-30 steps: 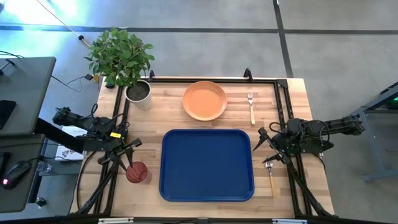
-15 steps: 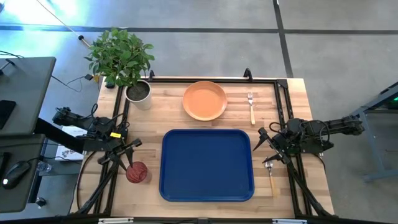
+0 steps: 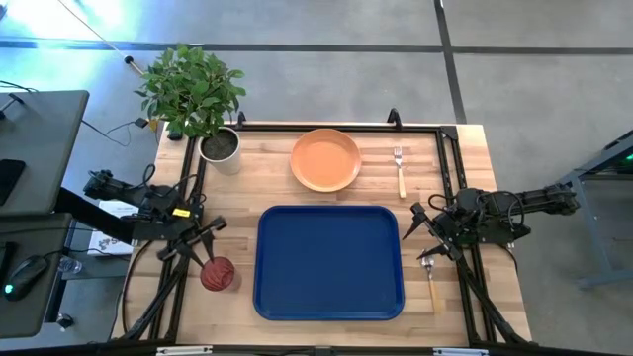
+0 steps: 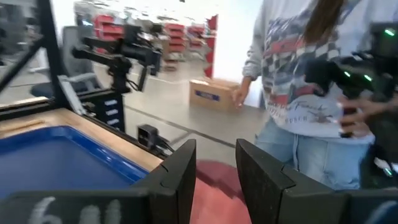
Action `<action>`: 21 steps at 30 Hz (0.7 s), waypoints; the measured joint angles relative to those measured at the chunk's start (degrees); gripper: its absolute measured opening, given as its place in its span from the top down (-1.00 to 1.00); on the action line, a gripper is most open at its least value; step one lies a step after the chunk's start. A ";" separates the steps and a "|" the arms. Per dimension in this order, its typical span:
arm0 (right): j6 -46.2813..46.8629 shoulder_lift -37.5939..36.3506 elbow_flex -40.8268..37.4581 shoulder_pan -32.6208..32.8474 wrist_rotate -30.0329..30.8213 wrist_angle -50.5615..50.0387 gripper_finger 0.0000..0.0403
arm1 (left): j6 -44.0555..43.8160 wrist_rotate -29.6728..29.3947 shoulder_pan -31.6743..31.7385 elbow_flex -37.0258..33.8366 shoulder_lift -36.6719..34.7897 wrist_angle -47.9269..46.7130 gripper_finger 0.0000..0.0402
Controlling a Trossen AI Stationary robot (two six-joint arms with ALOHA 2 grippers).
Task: Pick and place plate/cup/fork/spoon on tray
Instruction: Put the red cup on the top left of the blue tray
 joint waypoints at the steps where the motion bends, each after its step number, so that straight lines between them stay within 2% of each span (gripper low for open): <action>1: 0.00 -0.01 0.00 -0.01 0.01 0.01 -0.46 | -0.96 -1.24 0.00 0.00 0.00 1.22 0.48; 5: 0.01 0.01 0.00 -0.01 0.00 0.00 -0.46 | -5.10 -5.51 0.02 0.02 0.00 5.48 0.48; 14: 0.00 0.00 0.00 0.00 0.00 0.01 -0.46 | -18.85 -7.68 0.02 0.02 -0.02 8.30 0.48; 21: 0.01 0.01 0.00 0.00 0.01 -0.01 -0.46 | -20.11 -10.30 0.02 0.01 0.00 8.58 0.48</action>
